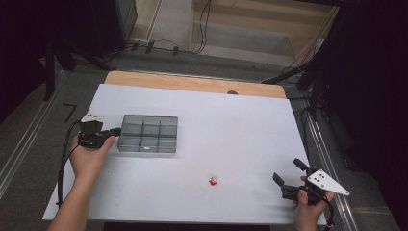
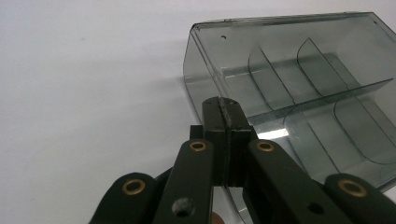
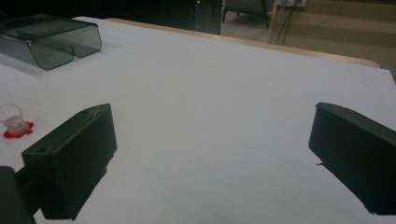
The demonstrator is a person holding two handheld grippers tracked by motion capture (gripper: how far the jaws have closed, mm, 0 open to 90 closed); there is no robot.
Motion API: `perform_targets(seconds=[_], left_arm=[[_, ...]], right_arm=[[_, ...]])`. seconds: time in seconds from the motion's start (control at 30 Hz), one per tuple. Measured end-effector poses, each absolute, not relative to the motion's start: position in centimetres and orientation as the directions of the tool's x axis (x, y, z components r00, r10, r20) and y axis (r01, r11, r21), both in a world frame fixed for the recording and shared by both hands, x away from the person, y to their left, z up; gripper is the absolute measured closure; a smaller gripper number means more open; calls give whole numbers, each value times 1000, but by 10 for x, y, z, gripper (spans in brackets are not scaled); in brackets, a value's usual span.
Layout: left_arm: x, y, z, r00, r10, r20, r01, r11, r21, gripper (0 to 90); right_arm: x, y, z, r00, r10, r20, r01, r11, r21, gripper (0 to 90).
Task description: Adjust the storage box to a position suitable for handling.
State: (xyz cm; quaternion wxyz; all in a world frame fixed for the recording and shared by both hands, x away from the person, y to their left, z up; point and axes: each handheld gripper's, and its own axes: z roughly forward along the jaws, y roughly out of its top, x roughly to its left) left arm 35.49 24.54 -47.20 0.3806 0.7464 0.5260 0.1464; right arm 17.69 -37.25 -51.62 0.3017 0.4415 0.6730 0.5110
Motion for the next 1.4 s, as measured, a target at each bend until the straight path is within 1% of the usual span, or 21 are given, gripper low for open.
perform_targets(seconds=[0.53, 1.4], left_arm=[[352, 215, -475, 430, 878, -211, 664, -149, 733, 900], [351, 181, -476, 468, 850, -241, 663, -158, 732, 900]], right_arm=[[177, -372, -516, -430, 902, 46, 289, 89, 953, 0], [177, -372, -516, -433, 900, 46, 287, 89, 954, 0]])
